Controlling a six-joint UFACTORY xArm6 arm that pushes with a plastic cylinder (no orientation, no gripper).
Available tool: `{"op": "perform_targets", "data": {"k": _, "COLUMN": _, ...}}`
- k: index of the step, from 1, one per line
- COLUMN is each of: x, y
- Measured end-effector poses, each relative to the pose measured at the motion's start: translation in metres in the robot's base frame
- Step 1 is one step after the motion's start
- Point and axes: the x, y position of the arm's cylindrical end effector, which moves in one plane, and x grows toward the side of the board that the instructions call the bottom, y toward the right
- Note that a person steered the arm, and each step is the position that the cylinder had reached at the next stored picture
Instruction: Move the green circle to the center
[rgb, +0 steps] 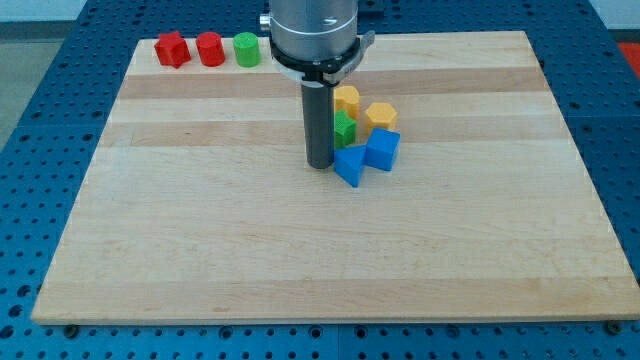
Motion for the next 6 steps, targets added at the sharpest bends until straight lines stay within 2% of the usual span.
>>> {"op": "perform_targets", "data": {"k": 1, "x": 0.000, "y": -0.017}}
{"op": "perform_targets", "data": {"k": 2, "x": 0.000, "y": -0.058}}
{"op": "perform_targets", "data": {"k": 3, "x": -0.020, "y": -0.102}}
{"op": "perform_targets", "data": {"k": 5, "x": -0.106, "y": -0.107}}
{"op": "perform_targets", "data": {"k": 6, "x": -0.146, "y": -0.083}}
